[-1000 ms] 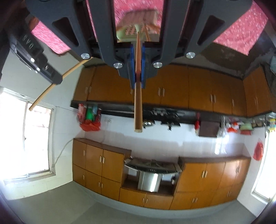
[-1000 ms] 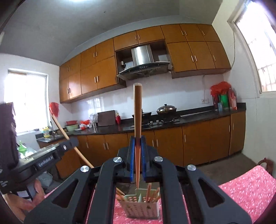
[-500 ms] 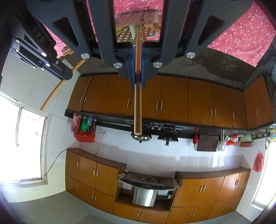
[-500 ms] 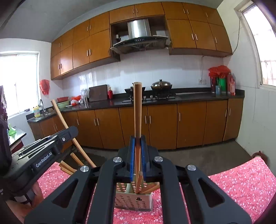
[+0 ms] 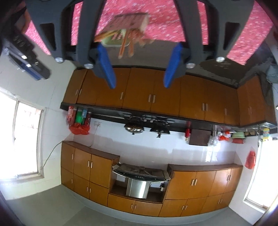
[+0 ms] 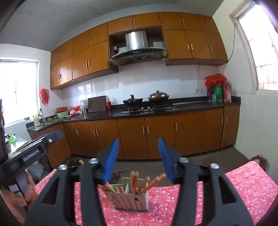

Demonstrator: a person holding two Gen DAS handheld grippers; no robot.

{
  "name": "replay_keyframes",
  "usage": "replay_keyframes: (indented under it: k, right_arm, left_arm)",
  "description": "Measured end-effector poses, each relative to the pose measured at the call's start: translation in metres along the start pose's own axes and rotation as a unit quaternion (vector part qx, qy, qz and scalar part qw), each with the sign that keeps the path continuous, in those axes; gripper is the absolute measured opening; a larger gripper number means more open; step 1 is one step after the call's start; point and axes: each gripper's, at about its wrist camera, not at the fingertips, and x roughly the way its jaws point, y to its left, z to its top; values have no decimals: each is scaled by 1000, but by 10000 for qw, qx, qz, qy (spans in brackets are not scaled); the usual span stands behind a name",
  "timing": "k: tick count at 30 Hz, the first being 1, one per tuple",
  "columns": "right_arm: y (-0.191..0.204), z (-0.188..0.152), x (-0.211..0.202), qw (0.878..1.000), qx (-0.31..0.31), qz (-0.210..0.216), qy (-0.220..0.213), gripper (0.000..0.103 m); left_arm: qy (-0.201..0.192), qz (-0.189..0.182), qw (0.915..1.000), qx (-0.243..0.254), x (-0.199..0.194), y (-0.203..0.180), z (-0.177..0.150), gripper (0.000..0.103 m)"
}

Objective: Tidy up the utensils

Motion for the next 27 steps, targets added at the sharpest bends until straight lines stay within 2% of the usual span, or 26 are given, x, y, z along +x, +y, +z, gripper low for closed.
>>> replay_keyframes:
  k: [2, 4, 6, 8, 15, 19, 27]
  right_arm:
    - [1, -7, -15, 9999, -81, -57, -35, 78]
    - [4, -20, -34, 9998, -152, -154, -53, 90]
    - [7, -33, -49, 9993, -235, -266, -70, 96]
    - [14, -49, -65, 9985, -385, -390, -41, 101]
    - [33, -89, -101, 9974, -451, -541, 181, 101]
    - [41, -114, -115, 9966, -499, -547, 365, 101]
    - [44, -155, -129, 9944, -536, -571, 704, 101]
  left_arm:
    - [-4, 210, 9996, 181, -23, 5, -9, 79]
    - [-61, 378, 9986, 370, -50, 8, -23, 95]
    - [-132, 521, 9971, 547, -74, 9, -38, 99]
    - [-102, 688, 9951, 699, -96, 11, -56, 99]
    - [55, 982, 9923, 757, -152, 12, -107, 99]
    - [29, 948, 9930, 704, -176, 11, -130, 99]
    - [273, 942, 9913, 874, -188, 3, -173, 99]
